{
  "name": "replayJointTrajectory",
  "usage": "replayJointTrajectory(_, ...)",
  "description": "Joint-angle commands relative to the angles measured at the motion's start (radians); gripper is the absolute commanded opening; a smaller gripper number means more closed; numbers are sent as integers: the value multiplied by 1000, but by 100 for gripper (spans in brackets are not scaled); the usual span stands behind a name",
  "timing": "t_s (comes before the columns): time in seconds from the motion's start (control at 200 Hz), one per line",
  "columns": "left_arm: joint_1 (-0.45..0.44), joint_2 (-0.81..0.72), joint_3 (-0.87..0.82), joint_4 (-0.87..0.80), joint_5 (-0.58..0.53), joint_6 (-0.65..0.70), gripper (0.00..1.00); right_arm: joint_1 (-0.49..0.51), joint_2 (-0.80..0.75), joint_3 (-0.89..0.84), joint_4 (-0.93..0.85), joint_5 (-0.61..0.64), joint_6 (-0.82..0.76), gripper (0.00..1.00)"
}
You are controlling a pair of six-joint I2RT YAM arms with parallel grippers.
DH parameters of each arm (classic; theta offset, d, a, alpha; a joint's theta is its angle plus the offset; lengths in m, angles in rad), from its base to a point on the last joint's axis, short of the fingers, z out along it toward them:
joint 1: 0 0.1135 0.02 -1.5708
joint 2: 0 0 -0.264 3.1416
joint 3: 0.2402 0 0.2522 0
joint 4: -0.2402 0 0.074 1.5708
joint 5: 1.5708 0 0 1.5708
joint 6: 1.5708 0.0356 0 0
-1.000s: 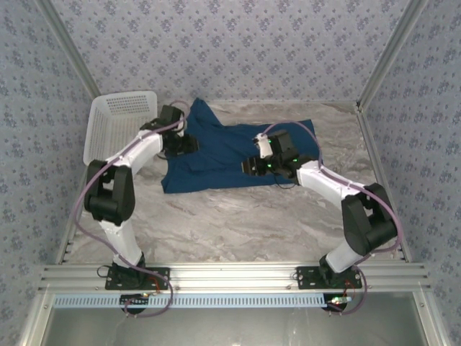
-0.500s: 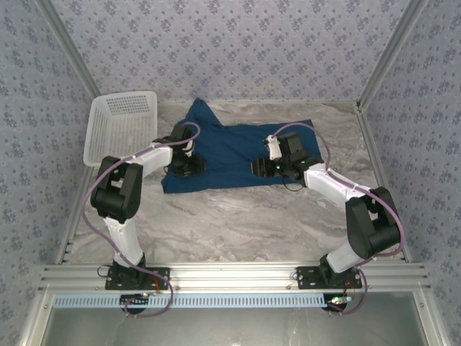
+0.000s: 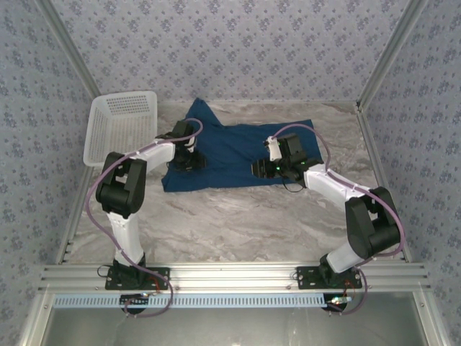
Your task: Fold the inside-out t-shirt
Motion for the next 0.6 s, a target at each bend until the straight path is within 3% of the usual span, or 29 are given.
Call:
replayJointTrajectory(0.0,11,20,37,-19,-9,22,35,-3,3,-14,7,-1,19,49)
replayJointTrajectory(0.325,21,13,108,-51,-9,43,4,-2,12,-13,-1,-1,27,49)
replayJointTrajectory(0.595,24,61,276,-81,7,53,0,-8,11,-9,-11,3,21,48)
